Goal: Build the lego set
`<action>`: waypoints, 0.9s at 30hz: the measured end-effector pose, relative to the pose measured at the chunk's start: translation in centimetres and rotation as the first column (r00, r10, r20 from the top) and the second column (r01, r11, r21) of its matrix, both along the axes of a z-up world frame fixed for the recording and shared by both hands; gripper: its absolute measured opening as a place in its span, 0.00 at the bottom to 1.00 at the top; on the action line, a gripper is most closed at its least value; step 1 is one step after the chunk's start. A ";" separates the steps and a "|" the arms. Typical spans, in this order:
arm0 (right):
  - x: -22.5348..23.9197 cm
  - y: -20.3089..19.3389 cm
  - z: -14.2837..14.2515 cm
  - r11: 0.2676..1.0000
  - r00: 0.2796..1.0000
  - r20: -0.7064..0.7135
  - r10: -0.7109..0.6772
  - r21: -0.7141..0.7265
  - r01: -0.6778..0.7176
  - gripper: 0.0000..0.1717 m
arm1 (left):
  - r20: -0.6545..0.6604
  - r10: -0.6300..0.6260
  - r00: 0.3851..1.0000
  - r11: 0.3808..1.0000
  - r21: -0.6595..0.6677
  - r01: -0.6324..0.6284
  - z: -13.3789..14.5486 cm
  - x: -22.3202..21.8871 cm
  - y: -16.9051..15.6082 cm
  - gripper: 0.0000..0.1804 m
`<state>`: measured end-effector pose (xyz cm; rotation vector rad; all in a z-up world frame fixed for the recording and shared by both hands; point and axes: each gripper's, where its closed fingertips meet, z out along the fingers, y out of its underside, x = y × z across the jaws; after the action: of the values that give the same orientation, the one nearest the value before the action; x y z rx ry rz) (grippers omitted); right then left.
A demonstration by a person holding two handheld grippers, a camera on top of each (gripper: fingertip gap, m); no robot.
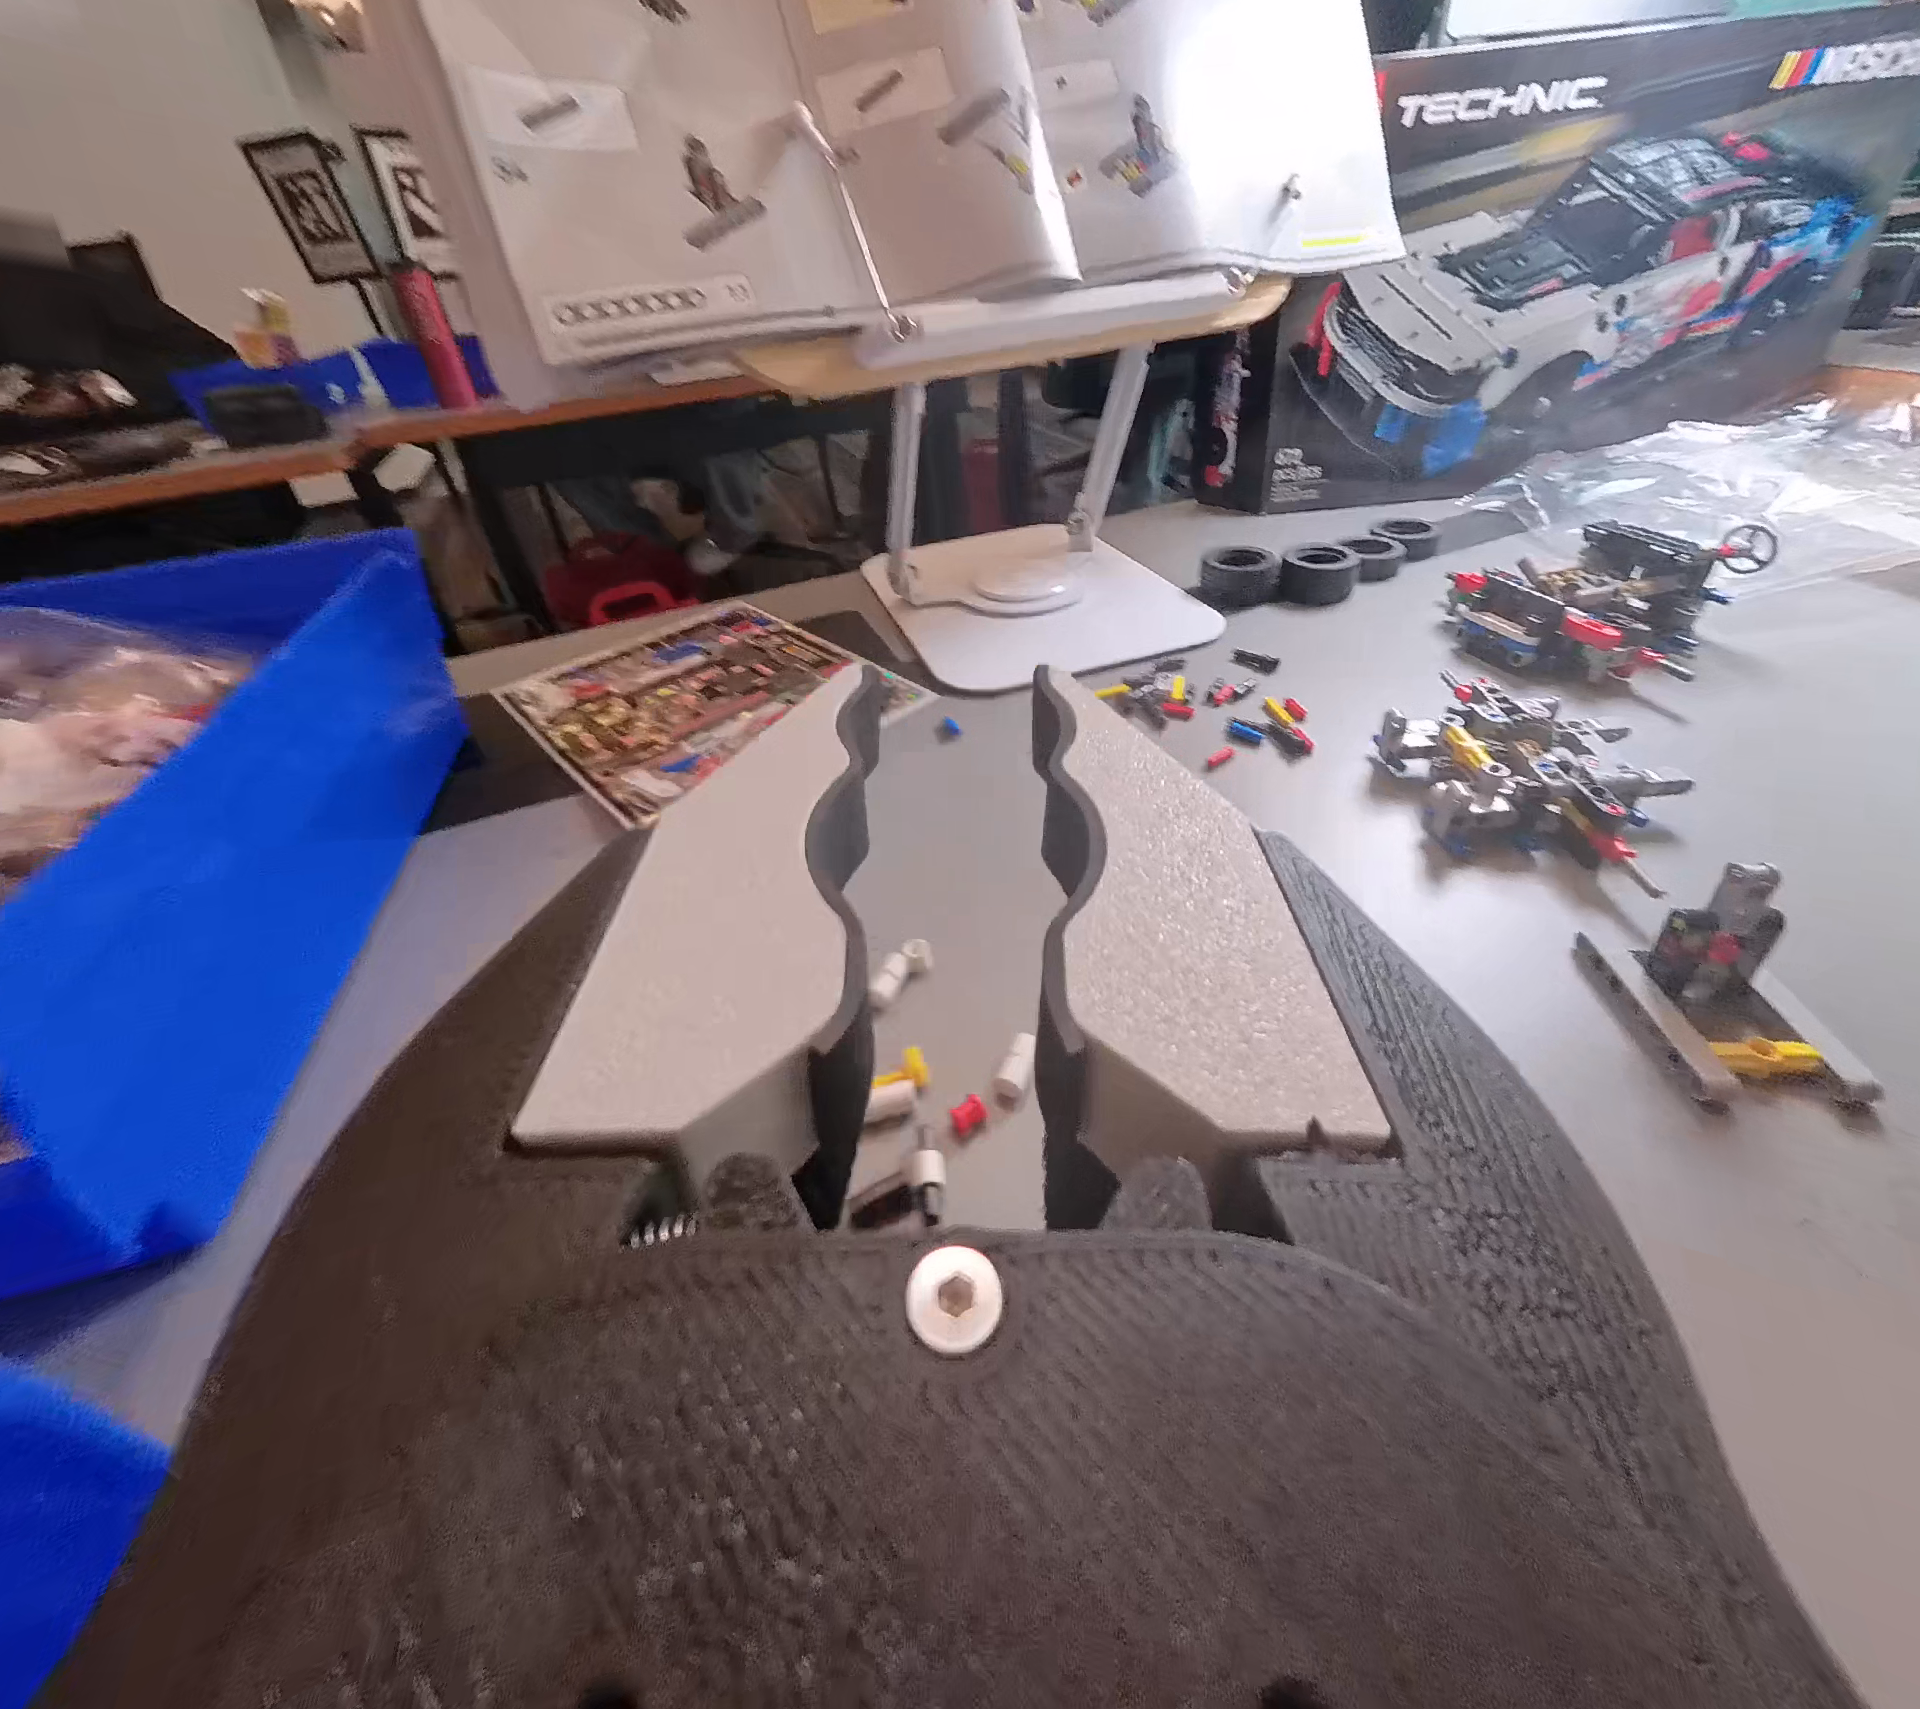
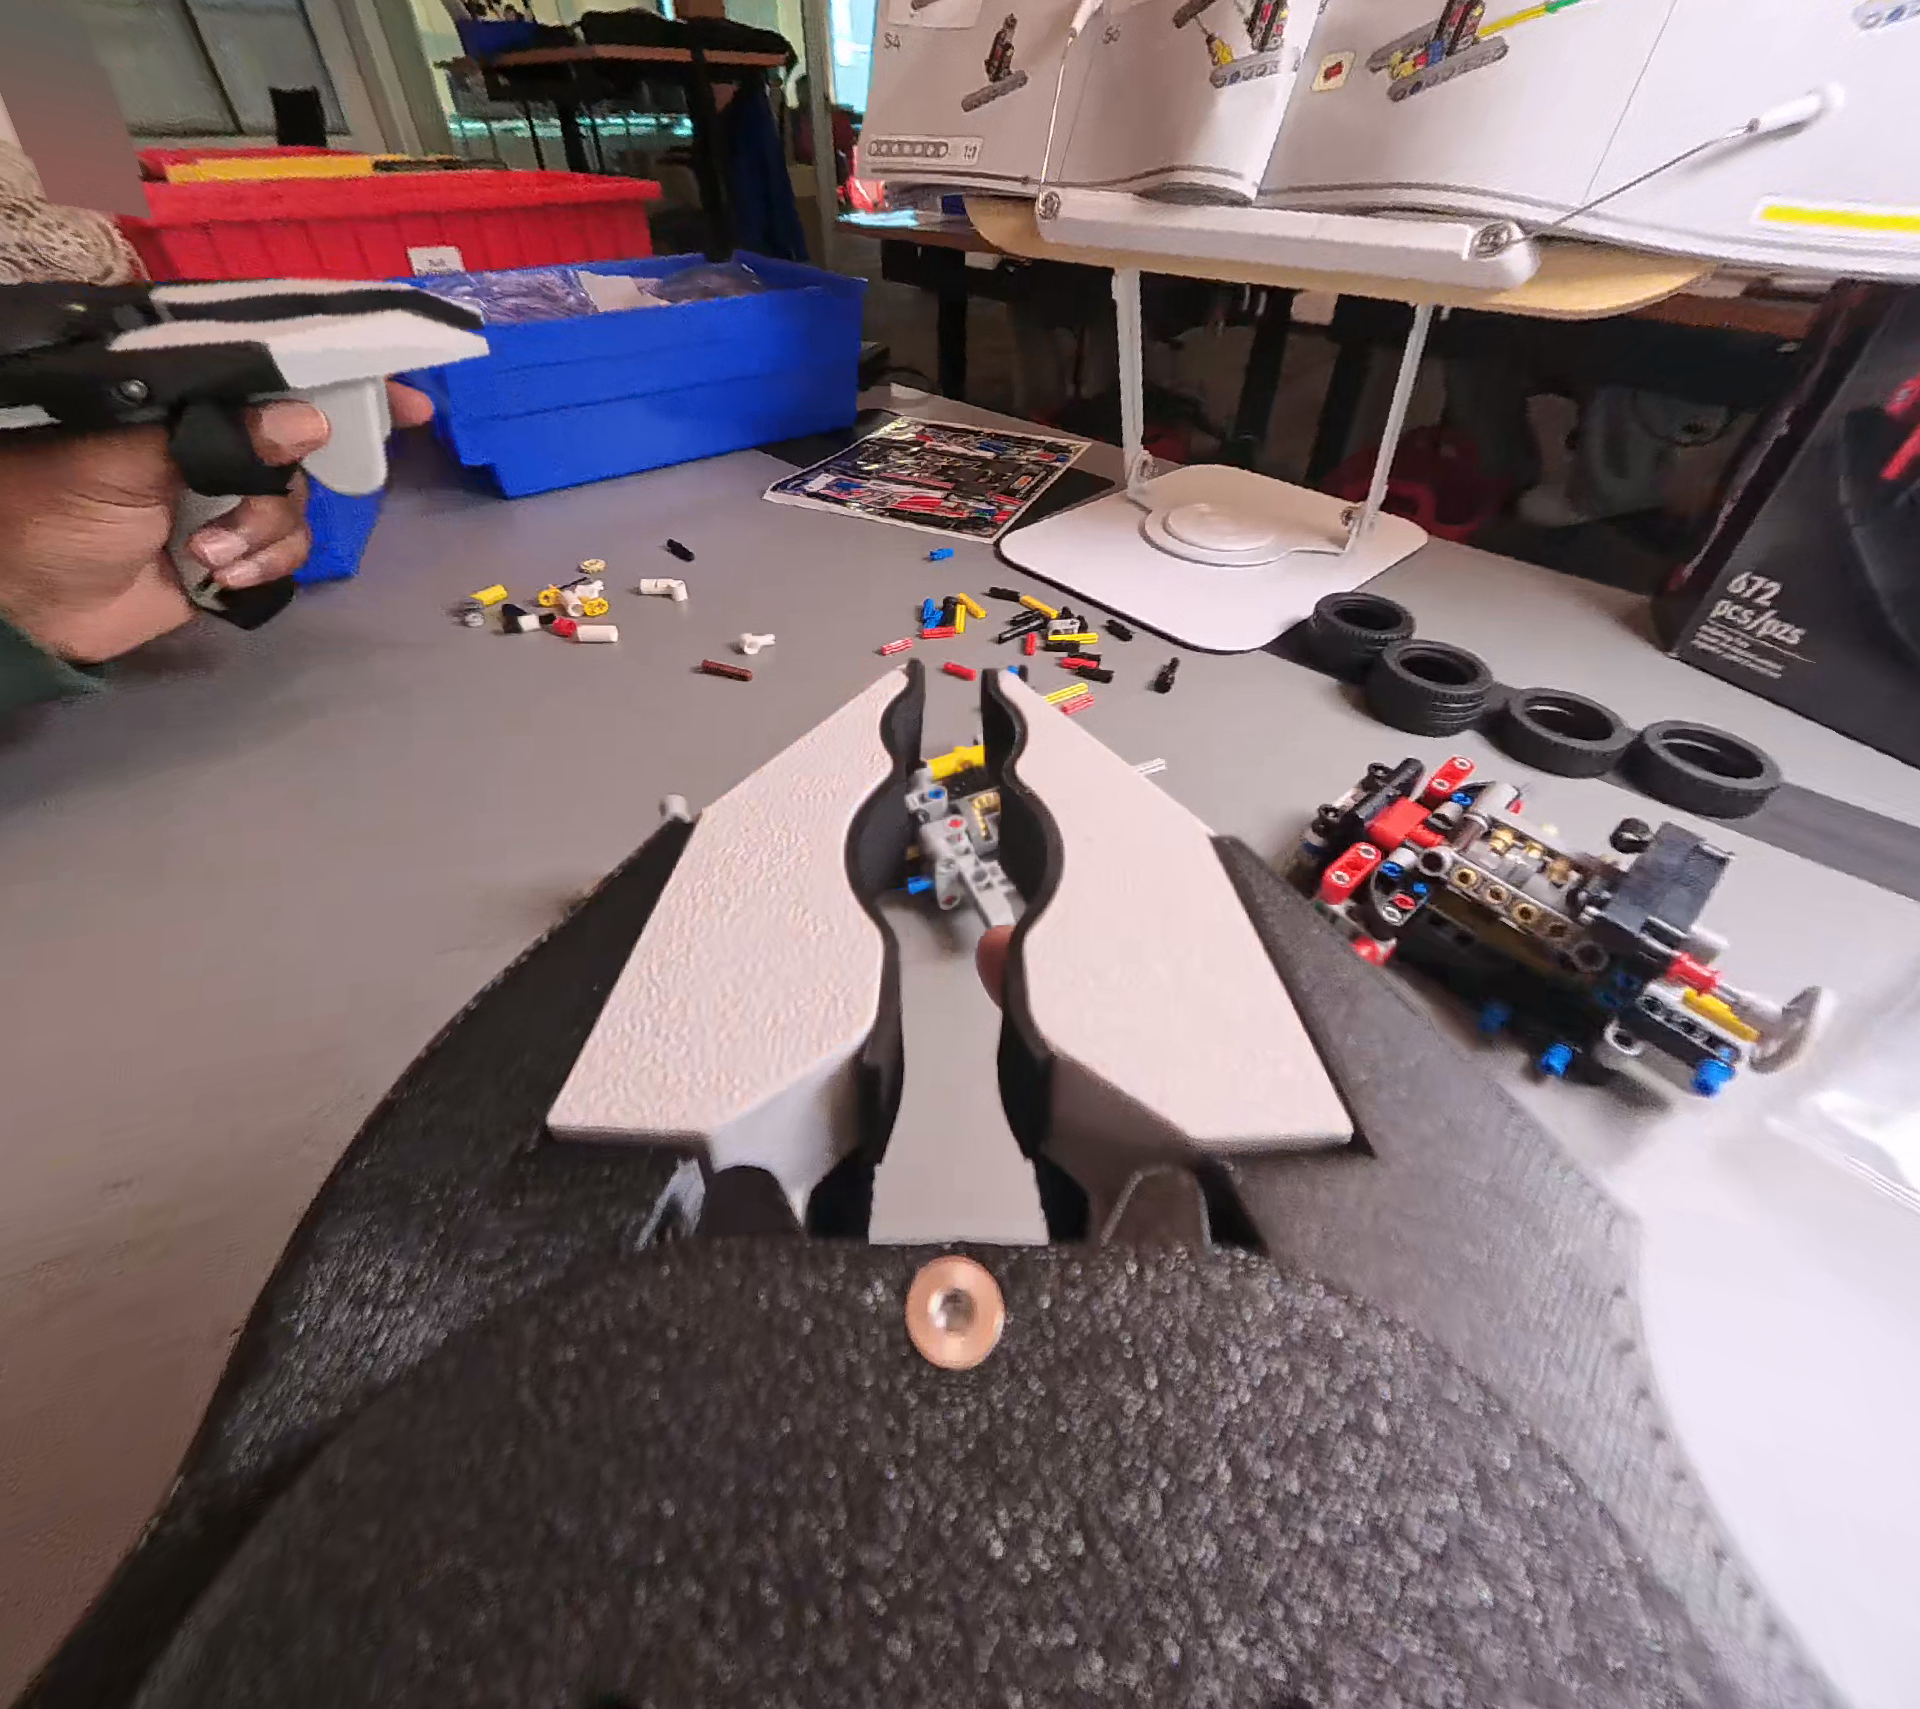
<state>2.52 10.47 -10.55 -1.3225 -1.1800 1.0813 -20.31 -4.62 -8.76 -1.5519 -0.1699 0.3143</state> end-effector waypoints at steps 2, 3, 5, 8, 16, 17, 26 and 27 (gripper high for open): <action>-0.2 0.0 -0.5 1.000 1.000 -0.005 0.004 0.026 -0.004 0.07 | -0.034 0.046 0.998 0.999 0.031 -0.045 1.1 -1.1 -1.4 0.13; -0.2 -0.1 -0.7 0.999 1.000 0.001 0.004 0.051 -0.004 0.08 | -0.045 0.065 0.997 0.997 0.046 -0.063 1.6 -1.6 -2.1 0.11; -0.3 -0.3 -1.0 0.995 1.000 0.016 0.010 0.101 -0.012 0.13 | -0.052 0.089 0.995 0.994 0.076 -0.085 2.3 -2.4 -3.3 0.06; -0.4 -0.6 -1.2 0.992 1.000 0.013 0.018 0.124 -0.019 0.13 | -0.034 0.096 0.995 0.991 0.099 -0.092 2.7 -3.1 -4.3 0.00; -0.3 -0.6 -1.8 0.989 1.000 0.026 0.018 0.147 -0.021 0.03 | -0.013 0.050 0.999 0.998 0.028 -0.050 0.9 -2.7 -3.1 0.00; -0.3 -0.5 -1.9 0.988 0.999 0.029 0.013 0.155 -0.017 0.02 | -0.010 0.045 0.999 0.999 0.011 -0.045 0.6 -2.6 -3.0 0.00; -0.4 -0.2 -2.2 0.987 0.999 0.036 0.002 0.162 -0.008 0.00 | 0.078 0.019 0.997 0.998 -0.053 -0.015 -0.8 -3.3 -2.7 0.07; -0.4 -0.1 -2.2 0.987 0.999 0.033 -0.003 0.161 -0.002 0.00 | 0.077 0.015 0.997 0.998 -0.056 -0.011 -1.0 -3.2 -2.6 0.07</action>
<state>2.15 10.35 -12.78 -1.2191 -1.2646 0.9459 -23.47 -7.21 -9.71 -1.6194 -0.2339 0.2713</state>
